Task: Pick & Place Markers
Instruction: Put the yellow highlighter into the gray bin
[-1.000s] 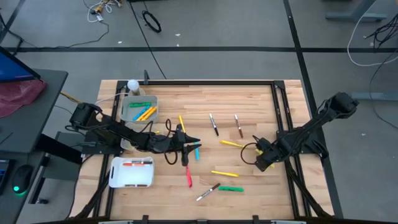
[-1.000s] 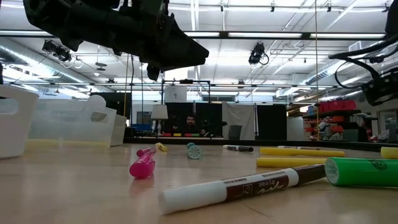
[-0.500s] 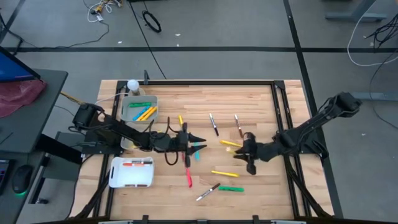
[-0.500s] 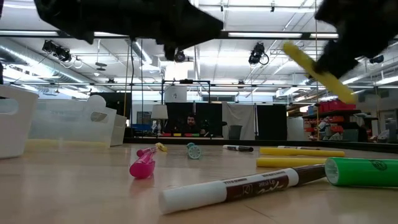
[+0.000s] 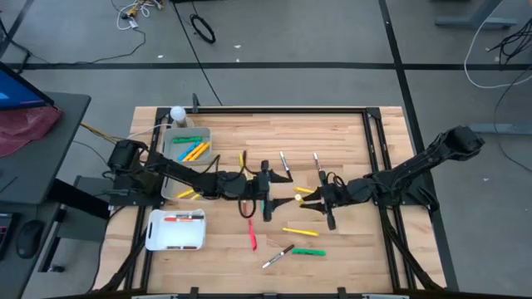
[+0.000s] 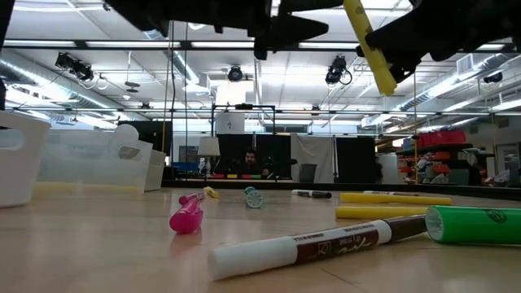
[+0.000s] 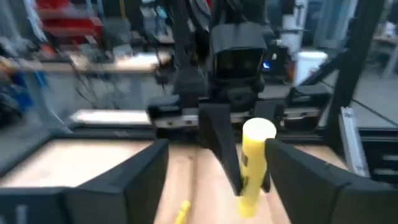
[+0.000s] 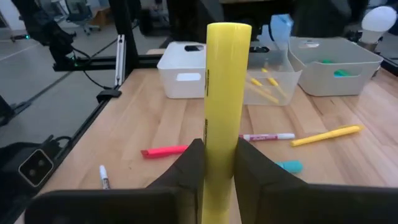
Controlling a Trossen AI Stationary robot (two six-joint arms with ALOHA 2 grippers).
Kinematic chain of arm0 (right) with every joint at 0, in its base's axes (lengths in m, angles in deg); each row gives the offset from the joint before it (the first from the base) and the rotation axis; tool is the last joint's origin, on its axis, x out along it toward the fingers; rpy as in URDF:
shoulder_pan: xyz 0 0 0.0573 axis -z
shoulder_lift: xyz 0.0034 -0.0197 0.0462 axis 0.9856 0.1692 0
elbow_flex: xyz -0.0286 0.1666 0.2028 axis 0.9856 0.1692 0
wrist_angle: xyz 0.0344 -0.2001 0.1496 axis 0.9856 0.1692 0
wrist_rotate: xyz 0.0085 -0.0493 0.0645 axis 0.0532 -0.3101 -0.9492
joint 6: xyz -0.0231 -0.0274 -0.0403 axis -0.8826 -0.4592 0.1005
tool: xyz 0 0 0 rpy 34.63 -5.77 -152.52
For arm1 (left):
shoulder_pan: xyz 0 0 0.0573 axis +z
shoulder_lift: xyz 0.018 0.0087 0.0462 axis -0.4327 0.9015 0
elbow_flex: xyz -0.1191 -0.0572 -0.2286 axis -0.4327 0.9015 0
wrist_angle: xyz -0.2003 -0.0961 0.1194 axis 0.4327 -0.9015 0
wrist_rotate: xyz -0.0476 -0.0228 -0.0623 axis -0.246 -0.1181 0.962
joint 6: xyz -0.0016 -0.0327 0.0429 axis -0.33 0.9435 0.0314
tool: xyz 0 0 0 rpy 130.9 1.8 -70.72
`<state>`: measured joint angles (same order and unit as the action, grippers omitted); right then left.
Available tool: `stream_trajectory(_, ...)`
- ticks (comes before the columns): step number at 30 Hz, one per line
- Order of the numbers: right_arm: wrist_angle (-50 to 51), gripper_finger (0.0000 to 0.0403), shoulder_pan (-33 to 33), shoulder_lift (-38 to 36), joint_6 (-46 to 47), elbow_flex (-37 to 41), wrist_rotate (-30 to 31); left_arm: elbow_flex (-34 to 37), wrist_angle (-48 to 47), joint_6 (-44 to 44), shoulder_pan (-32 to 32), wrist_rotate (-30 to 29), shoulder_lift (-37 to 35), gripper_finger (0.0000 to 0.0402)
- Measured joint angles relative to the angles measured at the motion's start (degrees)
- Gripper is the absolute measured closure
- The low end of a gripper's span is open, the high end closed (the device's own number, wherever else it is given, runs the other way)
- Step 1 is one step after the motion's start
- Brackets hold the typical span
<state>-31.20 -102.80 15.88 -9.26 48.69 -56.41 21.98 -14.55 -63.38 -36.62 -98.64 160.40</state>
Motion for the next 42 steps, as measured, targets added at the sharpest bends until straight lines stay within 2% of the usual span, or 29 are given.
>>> stream_trajectory(4,0.8,0.0348,0.5,0.0,-0.1,0.0,0.0,-4.6,-11.1,3.0,1.5,4.0,0.2,0.0093)
stream_trajectory(8,1.1,0.0348,0.8,0.0,-0.1,0.0,0.0,-6.9,-13.7,1.2,1.6,10.1,0.7,0.0089)
stream_trajectory(11,1.2,0.0348,0.8,0.0,-0.1,0.0,0.0,-7.4,-13.4,0.6,1.4,11.2,0.6,0.0097)
stream_trajectory(24,1.2,0.0348,0.8,0.0,0.0,0.0,0.2,-8.5,-13.3,0.8,1.7,10.0,1.3,0.0176)
stream_trajectory(42,0.9,0.0348,0.8,-0.1,0.0,-0.1,0.4,-8.5,-9.9,0.9,1.8,10.3,3.6,0.0314)
